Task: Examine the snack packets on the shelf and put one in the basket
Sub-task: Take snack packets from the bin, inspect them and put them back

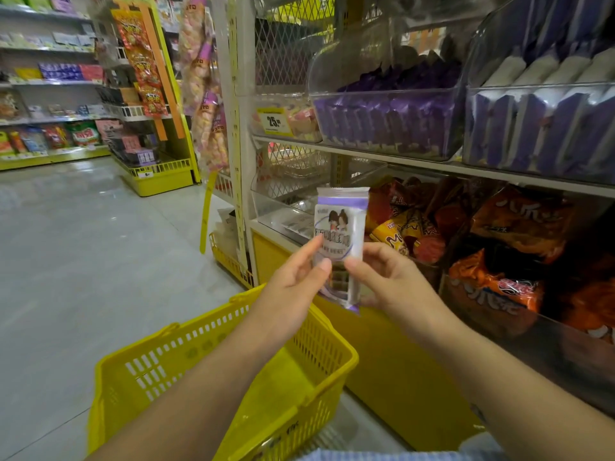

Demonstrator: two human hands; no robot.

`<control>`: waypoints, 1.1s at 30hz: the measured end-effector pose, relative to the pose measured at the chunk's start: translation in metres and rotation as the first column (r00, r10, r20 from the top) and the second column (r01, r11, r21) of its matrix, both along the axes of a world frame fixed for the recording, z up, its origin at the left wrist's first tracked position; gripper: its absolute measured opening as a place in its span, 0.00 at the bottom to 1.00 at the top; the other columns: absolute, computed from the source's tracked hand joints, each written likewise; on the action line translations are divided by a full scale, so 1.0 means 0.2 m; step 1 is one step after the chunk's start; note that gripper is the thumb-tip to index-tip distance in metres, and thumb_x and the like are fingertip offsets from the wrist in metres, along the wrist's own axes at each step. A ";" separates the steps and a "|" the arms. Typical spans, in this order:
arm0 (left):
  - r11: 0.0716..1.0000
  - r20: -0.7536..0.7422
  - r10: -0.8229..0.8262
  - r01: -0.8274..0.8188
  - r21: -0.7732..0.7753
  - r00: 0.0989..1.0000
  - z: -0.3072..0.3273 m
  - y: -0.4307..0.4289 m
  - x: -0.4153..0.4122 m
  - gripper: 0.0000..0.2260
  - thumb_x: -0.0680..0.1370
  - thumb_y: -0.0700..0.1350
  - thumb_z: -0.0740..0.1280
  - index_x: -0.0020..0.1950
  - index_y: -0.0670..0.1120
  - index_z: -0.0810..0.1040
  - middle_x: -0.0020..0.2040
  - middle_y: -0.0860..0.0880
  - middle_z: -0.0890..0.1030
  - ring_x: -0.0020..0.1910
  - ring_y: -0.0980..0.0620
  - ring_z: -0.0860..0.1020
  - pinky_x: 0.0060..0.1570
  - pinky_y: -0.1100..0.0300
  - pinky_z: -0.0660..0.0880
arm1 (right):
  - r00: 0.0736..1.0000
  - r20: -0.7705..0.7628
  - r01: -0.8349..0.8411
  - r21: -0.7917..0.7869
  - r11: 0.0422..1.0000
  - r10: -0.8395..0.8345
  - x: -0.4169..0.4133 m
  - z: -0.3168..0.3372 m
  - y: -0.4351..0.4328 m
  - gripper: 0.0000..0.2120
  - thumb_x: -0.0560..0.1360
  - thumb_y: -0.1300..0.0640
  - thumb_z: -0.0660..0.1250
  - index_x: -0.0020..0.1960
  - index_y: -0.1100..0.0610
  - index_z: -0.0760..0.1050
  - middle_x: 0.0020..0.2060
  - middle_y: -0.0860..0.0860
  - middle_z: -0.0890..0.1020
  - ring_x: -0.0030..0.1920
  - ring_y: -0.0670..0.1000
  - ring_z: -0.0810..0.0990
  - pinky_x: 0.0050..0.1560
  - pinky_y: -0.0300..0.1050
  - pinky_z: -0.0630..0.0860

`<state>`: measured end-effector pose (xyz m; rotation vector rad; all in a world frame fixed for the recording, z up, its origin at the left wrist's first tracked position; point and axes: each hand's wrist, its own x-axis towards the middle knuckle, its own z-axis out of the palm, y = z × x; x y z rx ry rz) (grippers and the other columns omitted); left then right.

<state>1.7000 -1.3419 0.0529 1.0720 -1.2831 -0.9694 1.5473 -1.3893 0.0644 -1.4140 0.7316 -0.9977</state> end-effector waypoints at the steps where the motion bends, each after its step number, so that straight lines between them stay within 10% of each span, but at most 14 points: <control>1: 1.000 -0.051 -0.020 0.021 0.012 0.998 -0.01 -0.01 -0.01 0.19 0.76 0.51 0.64 0.66 0.61 0.69 0.55 0.69 0.80 0.58 0.66 0.77 0.55 0.65 0.77 | 0.999 -0.027 -0.032 -0.025 0.999 0.031 0.01 0.00 0.01 0.09 0.77 0.59 0.65 0.57 0.55 0.75 0.49 0.48 0.85 0.50 0.47 0.84 0.44 0.48 0.82; 6: 0.991 -0.235 -0.051 0.079 0.109 0.971 -0.05 -0.01 -0.01 0.23 0.72 0.53 0.65 0.67 0.53 0.72 0.59 0.50 0.82 0.58 0.49 0.81 0.56 0.48 0.78 | 0.982 -0.156 -0.121 -0.053 0.991 0.111 0.01 -0.01 0.01 0.14 0.80 0.61 0.60 0.64 0.51 0.72 0.57 0.47 0.81 0.53 0.45 0.81 0.52 0.47 0.79; 9: 0.978 -0.416 -0.109 0.173 0.119 0.903 -0.05 -0.01 0.00 0.19 0.75 0.47 0.64 0.66 0.50 0.72 0.61 0.46 0.82 0.60 0.46 0.80 0.54 0.50 0.79 | 0.979 -0.180 -0.101 -0.045 0.994 0.091 0.01 -0.02 0.00 0.20 0.77 0.64 0.64 0.67 0.51 0.67 0.57 0.49 0.81 0.46 0.41 0.82 0.43 0.37 0.79; 12: 0.962 -0.515 -0.148 0.244 0.124 0.844 -0.03 -0.01 0.02 0.19 0.76 0.44 0.62 0.67 0.48 0.71 0.61 0.44 0.81 0.60 0.44 0.80 0.50 0.52 0.80 | 0.978 -0.159 -0.120 0.109 0.987 0.136 0.00 -0.03 -0.02 0.22 0.74 0.60 0.69 0.66 0.52 0.68 0.54 0.52 0.84 0.50 0.51 0.83 0.51 0.47 0.79; 22: 0.963 -0.067 0.269 -0.268 0.012 0.961 -0.04 -0.05 0.16 0.39 0.73 0.44 0.73 0.77 0.60 0.54 0.69 0.57 0.72 0.63 0.60 0.76 0.57 0.57 0.77 | 0.916 -0.345 0.047 -0.413 0.910 -0.204 -0.03 0.00 0.03 0.19 0.66 0.62 0.77 0.52 0.50 0.76 0.44 0.45 0.83 0.36 0.44 0.84 0.34 0.38 0.80; 28: 0.975 0.229 0.213 -0.193 -0.106 0.950 -0.02 -0.04 0.27 0.23 0.72 0.42 0.75 0.57 0.65 0.74 0.55 0.64 0.81 0.55 0.66 0.78 0.50 0.70 0.75 | 0.902 -0.335 0.057 -0.535 0.843 -0.274 -0.05 0.02 0.06 0.19 0.65 0.61 0.79 0.48 0.47 0.74 0.45 0.44 0.83 0.37 0.42 0.84 0.38 0.46 0.82; 33: 0.980 0.126 0.201 -0.197 -0.042 0.971 -0.03 -0.04 0.32 0.16 0.73 0.39 0.73 0.57 0.55 0.77 0.55 0.55 0.84 0.56 0.54 0.81 0.56 0.54 0.76 | 0.973 -0.198 0.034 -0.393 0.919 -0.120 -0.06 0.04 0.05 0.16 0.66 0.65 0.77 0.48 0.52 0.75 0.45 0.49 0.85 0.40 0.48 0.85 0.37 0.40 0.81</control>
